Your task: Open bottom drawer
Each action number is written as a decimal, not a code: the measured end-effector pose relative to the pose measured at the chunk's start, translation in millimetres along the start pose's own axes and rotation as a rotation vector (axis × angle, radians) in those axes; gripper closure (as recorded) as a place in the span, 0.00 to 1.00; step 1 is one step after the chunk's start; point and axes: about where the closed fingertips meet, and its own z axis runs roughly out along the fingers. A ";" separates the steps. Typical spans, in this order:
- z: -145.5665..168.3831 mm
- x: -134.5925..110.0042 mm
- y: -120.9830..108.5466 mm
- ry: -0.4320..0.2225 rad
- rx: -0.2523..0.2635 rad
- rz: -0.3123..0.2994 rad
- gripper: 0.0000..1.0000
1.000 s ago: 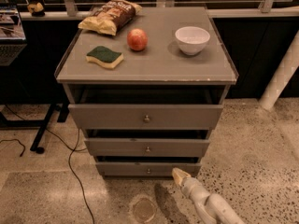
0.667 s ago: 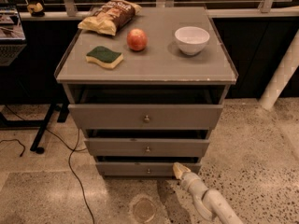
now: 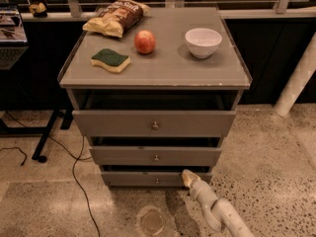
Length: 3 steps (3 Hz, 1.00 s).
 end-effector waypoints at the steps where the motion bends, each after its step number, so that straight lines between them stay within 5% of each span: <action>1: 42.2 -20.2 -11.5 -0.047 0.037 -0.050 1.00; 3: 58.9 -7.0 -21.1 0.005 0.075 -0.075 1.00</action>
Offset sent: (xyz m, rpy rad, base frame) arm 0.0696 -0.0029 -0.0057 -0.0719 -0.0551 -0.0592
